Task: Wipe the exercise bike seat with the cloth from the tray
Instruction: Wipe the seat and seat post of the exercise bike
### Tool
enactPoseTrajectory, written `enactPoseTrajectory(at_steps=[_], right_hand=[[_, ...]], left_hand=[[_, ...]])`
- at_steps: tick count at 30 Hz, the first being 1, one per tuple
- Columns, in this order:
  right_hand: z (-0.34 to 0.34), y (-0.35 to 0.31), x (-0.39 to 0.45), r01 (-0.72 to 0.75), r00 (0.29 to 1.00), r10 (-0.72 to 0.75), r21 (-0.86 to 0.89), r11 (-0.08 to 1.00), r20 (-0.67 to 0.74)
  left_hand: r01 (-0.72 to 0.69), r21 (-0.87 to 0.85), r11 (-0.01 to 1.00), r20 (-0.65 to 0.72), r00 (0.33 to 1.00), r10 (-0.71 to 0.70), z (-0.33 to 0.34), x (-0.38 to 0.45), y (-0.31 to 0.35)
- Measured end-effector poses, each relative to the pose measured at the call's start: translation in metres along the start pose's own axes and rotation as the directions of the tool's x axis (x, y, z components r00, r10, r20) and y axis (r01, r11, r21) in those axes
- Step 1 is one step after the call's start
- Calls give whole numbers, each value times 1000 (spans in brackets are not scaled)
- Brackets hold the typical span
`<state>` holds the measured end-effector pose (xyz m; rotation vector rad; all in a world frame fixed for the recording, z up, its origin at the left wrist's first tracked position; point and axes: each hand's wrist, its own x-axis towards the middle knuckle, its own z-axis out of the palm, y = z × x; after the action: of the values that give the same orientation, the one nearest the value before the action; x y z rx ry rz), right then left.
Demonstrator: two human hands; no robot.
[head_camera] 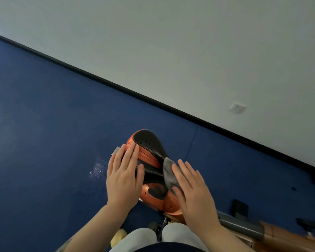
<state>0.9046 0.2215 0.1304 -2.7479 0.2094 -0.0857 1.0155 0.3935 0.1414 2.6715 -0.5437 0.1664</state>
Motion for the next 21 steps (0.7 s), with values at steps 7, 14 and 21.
enactPoseTrajectory(at_steps=[7, 14, 21], right_hand=[[-8, -9, 38, -161, 986, 164, 171, 972, -7], [-21, 9, 21, -210, 975, 187, 235, 949, 116], [-15, -7, 70, -105, 985, 64, 267, 958, 160]], left_hand=[[90, -31, 995, 9, 996, -90, 2, 2, 7], [111, -172, 979, -80, 989, -126, -9, 28, 5], [137, -125, 983, -50, 988, -145, -2, 33, 3]])
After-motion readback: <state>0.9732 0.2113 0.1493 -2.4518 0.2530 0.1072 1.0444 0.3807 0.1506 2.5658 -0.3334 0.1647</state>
